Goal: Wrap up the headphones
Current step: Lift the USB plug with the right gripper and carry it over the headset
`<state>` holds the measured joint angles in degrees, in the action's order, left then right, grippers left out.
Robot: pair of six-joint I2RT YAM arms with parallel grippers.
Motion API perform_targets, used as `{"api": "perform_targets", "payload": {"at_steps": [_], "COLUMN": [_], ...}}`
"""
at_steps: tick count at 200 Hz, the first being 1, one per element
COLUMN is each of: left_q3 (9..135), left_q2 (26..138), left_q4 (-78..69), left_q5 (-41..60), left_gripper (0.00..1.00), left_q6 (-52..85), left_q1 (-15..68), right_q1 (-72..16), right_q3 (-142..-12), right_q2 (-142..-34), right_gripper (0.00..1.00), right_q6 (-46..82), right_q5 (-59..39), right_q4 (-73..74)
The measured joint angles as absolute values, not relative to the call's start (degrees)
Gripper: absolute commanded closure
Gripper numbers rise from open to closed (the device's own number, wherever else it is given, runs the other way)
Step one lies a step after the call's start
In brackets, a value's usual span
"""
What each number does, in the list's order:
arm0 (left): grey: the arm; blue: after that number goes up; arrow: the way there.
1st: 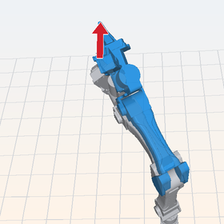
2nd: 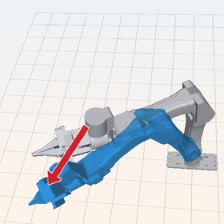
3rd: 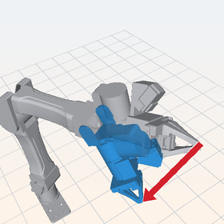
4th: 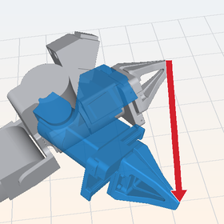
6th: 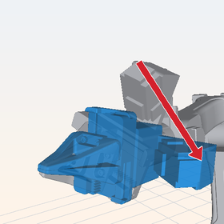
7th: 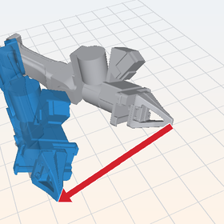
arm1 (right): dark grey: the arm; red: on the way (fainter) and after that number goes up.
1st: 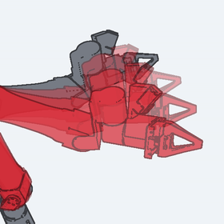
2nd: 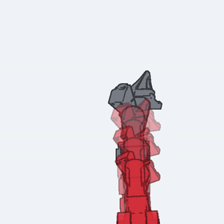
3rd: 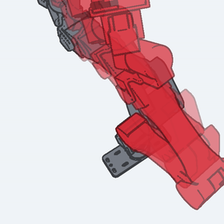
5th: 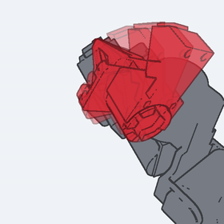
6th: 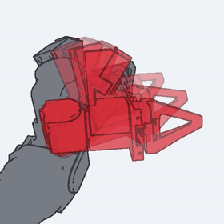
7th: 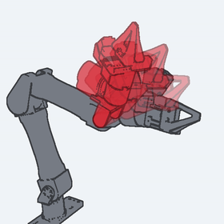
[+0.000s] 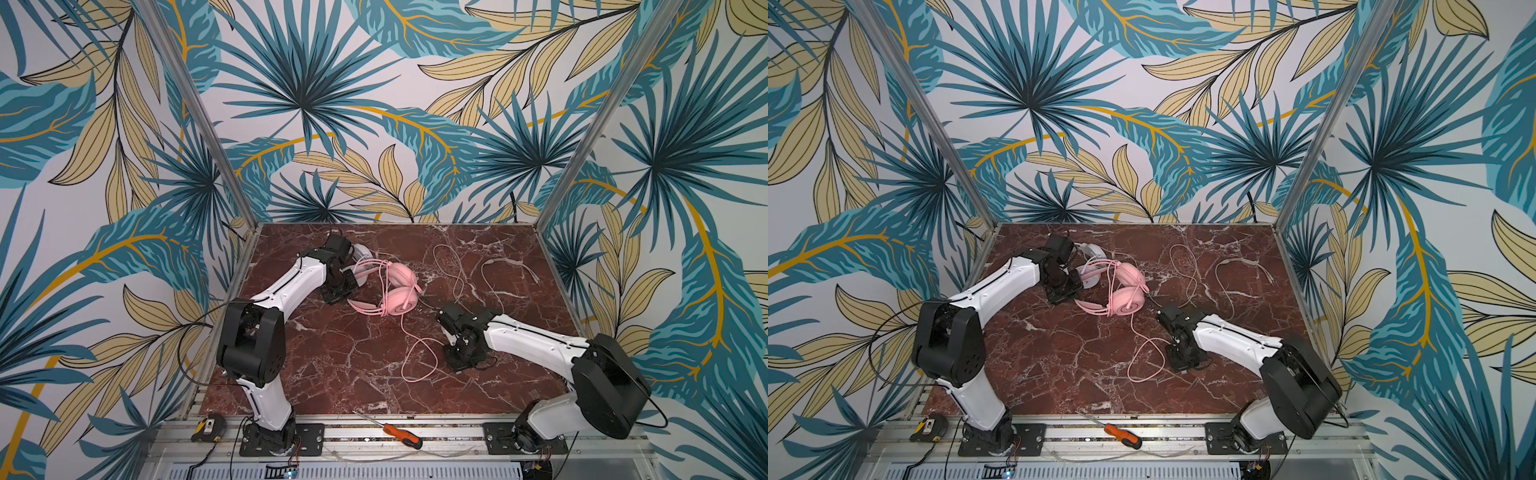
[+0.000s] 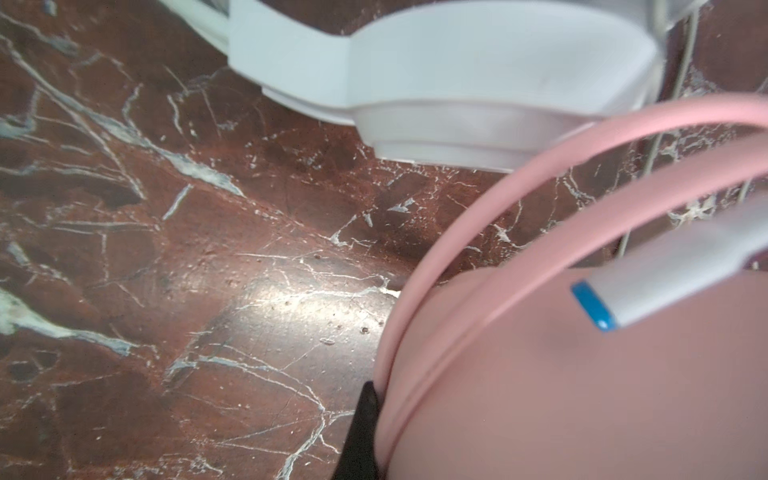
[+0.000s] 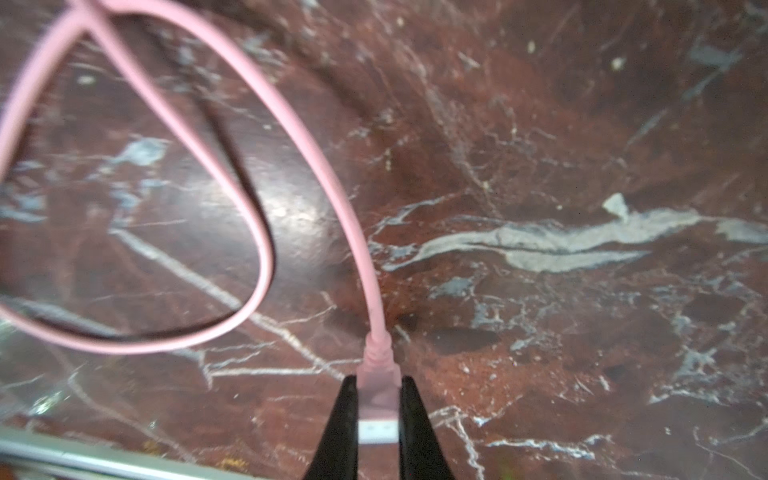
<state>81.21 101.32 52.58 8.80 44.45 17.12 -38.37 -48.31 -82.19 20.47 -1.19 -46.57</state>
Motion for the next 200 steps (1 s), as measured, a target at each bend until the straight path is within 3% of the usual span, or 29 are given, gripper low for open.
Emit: {"api": "perform_targets", "payload": {"at_steps": [59, 128, 200], "left_q3": [86.4, 87.8, 87.8], "left_q2": [102.9, 104.4, 105.2], "left_q4": [52.6, 52.6, 52.6], "left_q5": [8.8, 8.7, 6.6], "left_gripper": [1.00, 1.00, 1.00], "left_q6": [45.4, 45.4, 44.1], "left_q1": [17.0, 17.1, 18.6], "right_q1": [-41.0, -43.3, -42.9], "right_q3": [-53.7, -64.9, -76.1], "right_q2": [-73.8, -73.6, -74.6], "right_gripper": [1.00, 1.00, 1.00], "right_q6": [9.6, -4.4, -10.7], "right_q5": [-14.4, -28.0, -36.5], "right_q4": [-46.7, -53.6, -52.5]}}
